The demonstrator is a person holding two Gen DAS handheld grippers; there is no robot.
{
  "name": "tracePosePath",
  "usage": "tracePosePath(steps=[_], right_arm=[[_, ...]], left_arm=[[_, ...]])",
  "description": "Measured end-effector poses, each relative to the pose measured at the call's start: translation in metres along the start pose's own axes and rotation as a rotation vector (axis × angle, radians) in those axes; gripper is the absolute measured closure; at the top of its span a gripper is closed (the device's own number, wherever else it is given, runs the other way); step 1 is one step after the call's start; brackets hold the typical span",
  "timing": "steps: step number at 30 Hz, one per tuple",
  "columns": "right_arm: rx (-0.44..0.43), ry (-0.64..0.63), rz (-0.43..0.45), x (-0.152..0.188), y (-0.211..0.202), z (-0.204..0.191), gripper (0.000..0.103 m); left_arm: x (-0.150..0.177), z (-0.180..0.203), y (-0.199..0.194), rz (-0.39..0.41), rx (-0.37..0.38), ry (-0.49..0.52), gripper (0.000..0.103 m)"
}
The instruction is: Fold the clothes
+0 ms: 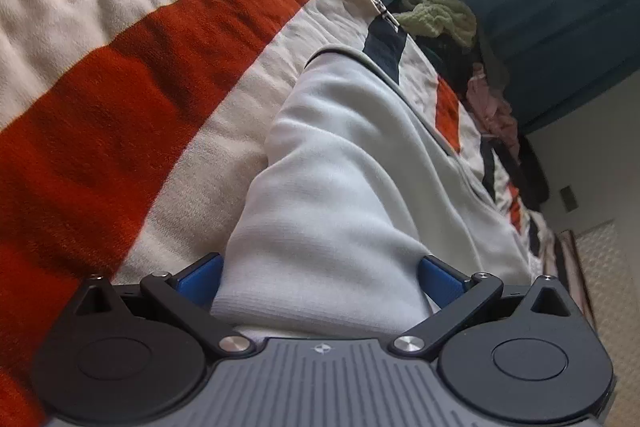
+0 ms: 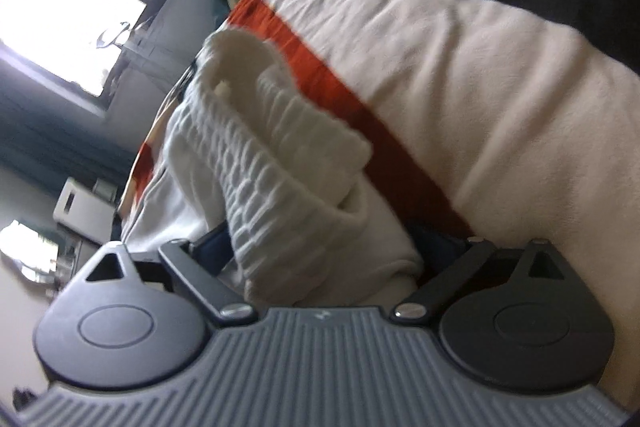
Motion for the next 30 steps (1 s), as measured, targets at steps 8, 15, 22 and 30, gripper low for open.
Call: tracePosePath(steps=[8,15,22,30], right_arm=[[-0.208,0.036,0.017,0.009,-0.023,-0.014,0.024],[-0.098,-0.024,0.037,0.025,-0.039,-0.011,0.060],[-0.223,-0.081,0.188,0.026,-0.089,-0.046,0.068],[-0.344,-0.115,0.359,-0.044,-0.094,-0.086,0.070]], left_arm=[[-0.008,-0.021,-0.002,0.010,0.062,-0.124,0.028],[-0.009,-0.016,-0.008,0.022,0.124,-0.125,0.052],[-0.014,-0.002,-0.031,0.027,0.268,-0.161,0.060],[-0.028,0.054,-0.050,0.077,0.347,-0.147,0.061]])
Point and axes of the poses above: each gripper's, at about its wrist camera, not at the fingertips, and y roughly the way its jaws point, z to its right, x to its underside, the point moved 5 cm from there along y, roughly the way its jaws point, and after that the axes turned 4 degrees about -y, right-handed, at the moved point
